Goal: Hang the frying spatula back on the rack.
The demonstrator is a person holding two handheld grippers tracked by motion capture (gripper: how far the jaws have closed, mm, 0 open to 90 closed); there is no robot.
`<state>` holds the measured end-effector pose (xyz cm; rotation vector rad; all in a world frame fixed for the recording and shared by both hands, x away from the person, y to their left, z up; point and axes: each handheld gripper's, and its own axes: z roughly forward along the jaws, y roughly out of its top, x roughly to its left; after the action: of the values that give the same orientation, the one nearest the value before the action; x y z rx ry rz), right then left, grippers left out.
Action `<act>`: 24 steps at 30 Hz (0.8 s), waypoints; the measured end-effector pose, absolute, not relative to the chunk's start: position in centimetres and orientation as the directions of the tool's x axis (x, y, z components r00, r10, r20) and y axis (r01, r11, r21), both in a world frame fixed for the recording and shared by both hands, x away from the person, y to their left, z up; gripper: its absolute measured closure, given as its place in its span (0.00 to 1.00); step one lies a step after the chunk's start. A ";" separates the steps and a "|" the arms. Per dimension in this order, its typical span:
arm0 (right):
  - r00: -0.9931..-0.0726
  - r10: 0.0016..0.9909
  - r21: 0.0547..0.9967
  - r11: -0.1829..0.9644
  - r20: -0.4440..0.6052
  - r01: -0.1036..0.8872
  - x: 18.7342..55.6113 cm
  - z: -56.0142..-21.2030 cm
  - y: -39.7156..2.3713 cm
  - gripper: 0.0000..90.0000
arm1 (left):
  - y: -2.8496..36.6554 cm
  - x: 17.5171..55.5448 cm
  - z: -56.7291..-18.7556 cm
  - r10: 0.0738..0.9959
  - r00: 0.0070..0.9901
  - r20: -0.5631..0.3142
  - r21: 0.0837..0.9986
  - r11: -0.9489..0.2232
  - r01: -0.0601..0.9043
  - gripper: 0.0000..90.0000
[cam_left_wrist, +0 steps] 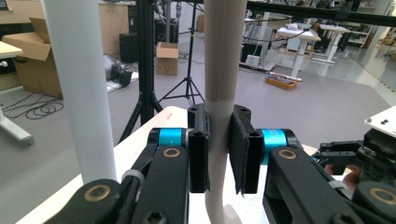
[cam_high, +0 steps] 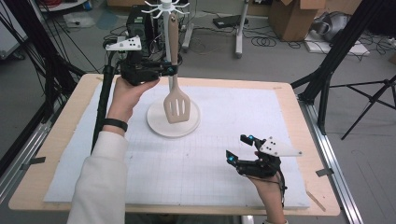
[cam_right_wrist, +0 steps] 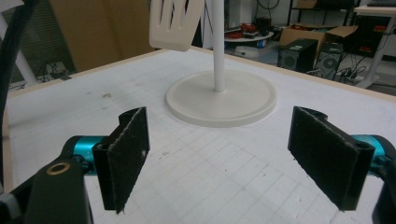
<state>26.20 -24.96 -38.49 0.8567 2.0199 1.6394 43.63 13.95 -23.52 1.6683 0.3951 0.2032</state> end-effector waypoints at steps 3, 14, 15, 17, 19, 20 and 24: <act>-0.733 0.677 0.970 0.125 0.071 0.209 26.2 -38.5 -24.9 0.22 | 13.9 43.8 -23.7 0.372 0.922 -0.107 0.985 -0.084 0.148 0.87; -0.731 0.678 0.971 0.117 0.076 0.210 26.1 -38.4 -25.2 0.22 | 14.0 43.7 -24.2 0.408 0.904 -0.129 0.987 -0.031 0.155 0.70; -0.731 0.677 0.971 0.115 0.079 0.210 26.0 -38.4 -25.2 0.22 | 14.2 43.7 -24.3 0.414 0.899 -0.142 0.985 -0.028 0.169 0.65; -0.730 0.678 0.971 0.109 0.085 0.214 26.0 -38.5 -25.2 0.22 | 14.7 43.4 -24.5 0.435 0.889 -0.141 0.984 -0.038 0.175 0.50; -0.733 0.676 0.971 0.111 0.082 0.212 26.0 -38.5 -25.2 0.22 | 15.3 42.7 -24.9 0.440 0.885 -0.149 0.983 -0.029 0.180 0.47; -0.732 0.677 0.971 0.112 0.082 0.212 25.9 -38.5 -25.2 0.22 | 15.6 42.2 -25.1 0.437 0.886 -0.156 0.983 -0.018 0.182 0.43; -0.730 0.678 0.968 0.119 0.083 0.220 25.9 -38.6 -25.1 0.21 | 16.7 39.4 -25.7 0.461 0.882 -0.094 0.991 -0.040 0.127 0.30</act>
<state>25.93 -25.14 -38.63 0.8718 2.0234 1.6430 39.40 16.74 -25.75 1.6062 0.4685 0.2862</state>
